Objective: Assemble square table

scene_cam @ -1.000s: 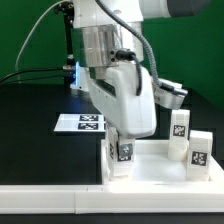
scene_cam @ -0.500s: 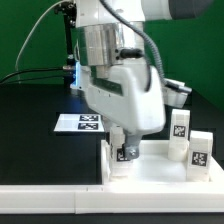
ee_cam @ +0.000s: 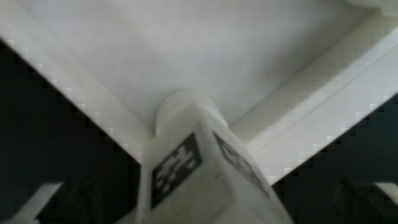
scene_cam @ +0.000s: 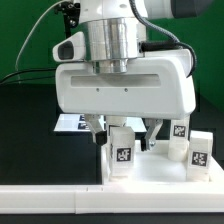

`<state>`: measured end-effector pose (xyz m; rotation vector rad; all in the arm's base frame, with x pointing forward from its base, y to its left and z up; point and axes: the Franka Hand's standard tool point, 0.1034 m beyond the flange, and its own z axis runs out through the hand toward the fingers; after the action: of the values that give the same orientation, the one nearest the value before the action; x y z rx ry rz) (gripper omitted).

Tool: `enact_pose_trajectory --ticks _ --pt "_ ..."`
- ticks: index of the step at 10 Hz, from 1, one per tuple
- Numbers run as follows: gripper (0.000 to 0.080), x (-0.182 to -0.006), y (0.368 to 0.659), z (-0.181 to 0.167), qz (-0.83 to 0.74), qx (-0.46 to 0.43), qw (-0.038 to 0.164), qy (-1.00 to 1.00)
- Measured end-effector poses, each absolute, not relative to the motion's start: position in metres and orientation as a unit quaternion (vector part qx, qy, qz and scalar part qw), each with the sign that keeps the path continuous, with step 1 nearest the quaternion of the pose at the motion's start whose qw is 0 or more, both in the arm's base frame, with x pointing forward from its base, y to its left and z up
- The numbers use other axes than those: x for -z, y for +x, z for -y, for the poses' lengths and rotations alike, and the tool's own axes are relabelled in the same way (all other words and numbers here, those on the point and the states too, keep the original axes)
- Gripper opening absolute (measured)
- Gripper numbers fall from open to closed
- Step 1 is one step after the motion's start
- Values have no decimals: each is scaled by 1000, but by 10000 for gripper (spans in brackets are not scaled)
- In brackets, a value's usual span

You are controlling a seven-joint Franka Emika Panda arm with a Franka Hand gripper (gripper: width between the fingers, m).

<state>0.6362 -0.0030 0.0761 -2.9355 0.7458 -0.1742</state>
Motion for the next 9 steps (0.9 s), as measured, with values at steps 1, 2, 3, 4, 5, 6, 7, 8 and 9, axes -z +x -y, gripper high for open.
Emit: enact_pose_trajectory --ticks 1,2,3,4,5,6,7,8,9 --pt "648 -81 640 8 -128 72 38 -988" --pt "648 -83 641 7 -16 76 23 -997" --pt "648 -81 640 5 7 75 22 -997" --pt "623 -81 640 6 -15 74 22 -997" --pt "494 -81 640 7 -15 74 22 -997" --pt "494 -81 640 6 -38 74 24 -996" --pt "310 -81 640 6 -72 73 26 -994" --pt "284 -81 640 6 -110 71 29 -991" --pt "284 -81 640 7 -150 70 32 -986"
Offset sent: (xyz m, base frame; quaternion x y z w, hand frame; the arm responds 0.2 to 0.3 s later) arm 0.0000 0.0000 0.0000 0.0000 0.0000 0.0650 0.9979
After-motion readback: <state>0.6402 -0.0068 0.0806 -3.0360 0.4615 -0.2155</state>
